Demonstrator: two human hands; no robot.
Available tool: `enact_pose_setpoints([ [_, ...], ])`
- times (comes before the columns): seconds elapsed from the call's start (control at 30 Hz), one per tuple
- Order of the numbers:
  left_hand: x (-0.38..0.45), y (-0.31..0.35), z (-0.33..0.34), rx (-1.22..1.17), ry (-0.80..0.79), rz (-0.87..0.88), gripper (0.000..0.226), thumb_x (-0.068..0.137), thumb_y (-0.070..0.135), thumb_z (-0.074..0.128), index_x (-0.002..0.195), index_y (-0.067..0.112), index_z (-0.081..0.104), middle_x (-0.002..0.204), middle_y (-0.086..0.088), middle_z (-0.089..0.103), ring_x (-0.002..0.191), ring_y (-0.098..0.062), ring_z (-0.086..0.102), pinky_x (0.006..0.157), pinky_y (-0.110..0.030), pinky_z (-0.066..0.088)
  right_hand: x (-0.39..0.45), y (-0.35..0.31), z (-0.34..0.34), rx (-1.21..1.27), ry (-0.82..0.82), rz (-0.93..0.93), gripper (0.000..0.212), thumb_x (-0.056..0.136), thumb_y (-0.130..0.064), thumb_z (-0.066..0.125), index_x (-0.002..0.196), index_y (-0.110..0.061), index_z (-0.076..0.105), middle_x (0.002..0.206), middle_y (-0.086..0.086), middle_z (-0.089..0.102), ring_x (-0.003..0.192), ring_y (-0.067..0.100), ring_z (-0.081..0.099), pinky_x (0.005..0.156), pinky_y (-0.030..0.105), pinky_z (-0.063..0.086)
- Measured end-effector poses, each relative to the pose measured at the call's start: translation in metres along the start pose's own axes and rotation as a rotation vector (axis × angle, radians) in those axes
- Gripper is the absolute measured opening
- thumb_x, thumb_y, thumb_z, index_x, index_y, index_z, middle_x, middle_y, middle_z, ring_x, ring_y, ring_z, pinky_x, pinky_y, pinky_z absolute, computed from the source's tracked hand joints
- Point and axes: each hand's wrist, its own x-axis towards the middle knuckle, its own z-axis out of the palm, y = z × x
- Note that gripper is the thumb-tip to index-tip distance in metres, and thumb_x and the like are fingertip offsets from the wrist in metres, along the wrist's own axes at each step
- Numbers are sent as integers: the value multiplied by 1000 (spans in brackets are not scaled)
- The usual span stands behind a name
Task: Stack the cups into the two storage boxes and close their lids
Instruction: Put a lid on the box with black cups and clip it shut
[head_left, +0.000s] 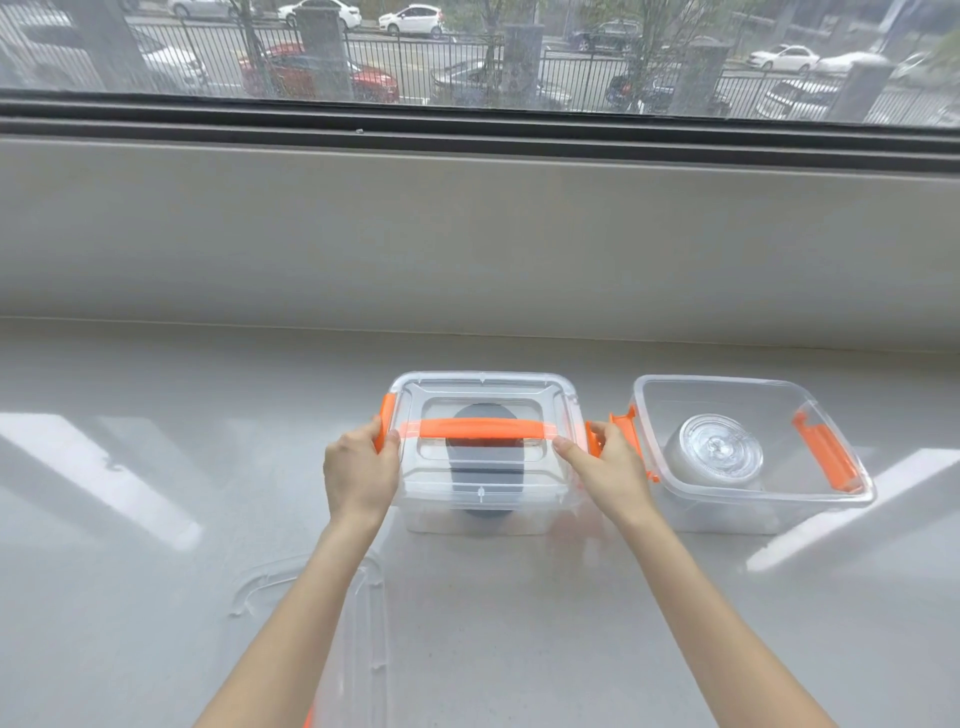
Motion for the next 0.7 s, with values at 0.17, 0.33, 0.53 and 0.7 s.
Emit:
enact_pose_setpoints([
  [0.17, 2, -1, -2, 43, 11, 29, 26, 87, 16, 50, 81, -1, 68, 43, -1, 30, 56, -30, 36, 55, -31, 30, -3, 1, 2, 73, -11, 48, 67, 80, -36, 65, 134, -5, 38, 140, 11, 46, 129, 26, 43, 105, 37, 36],
  [0.33, 1, -1, -2, 40, 24, 40, 25, 87, 16, 51, 79, -1, 68, 43, -5, 33, 56, -30, 37, 56, -31, 31, -7, -4, 4, 75, 126, -45, 57, 78, -25, 70, 126, -5, 46, 128, 10, 56, 120, 26, 50, 99, 35, 39],
  [0.53, 1, -2, -1, 51, 33, 56, 25, 88, 17, 50, 91, 3, 70, 61, -28, 57, 63, -42, 51, 58, -37, 38, -12, -4, 17, -102, 255, -188, 33, 87, -11, 55, 120, -7, 54, 115, 16, 65, 109, 31, 56, 89, 34, 42],
  [0.7, -1, -4, 0, 51, 42, 72, 26, 89, 18, 49, 96, 5, 70, 70, -32, 63, 66, -43, 53, 59, -34, 35, -11, -5, 20, -223, 290, -253, 28, 89, -8, 51, 116, -8, 58, 99, 20, 69, 98, 36, 58, 79, 37, 43],
])
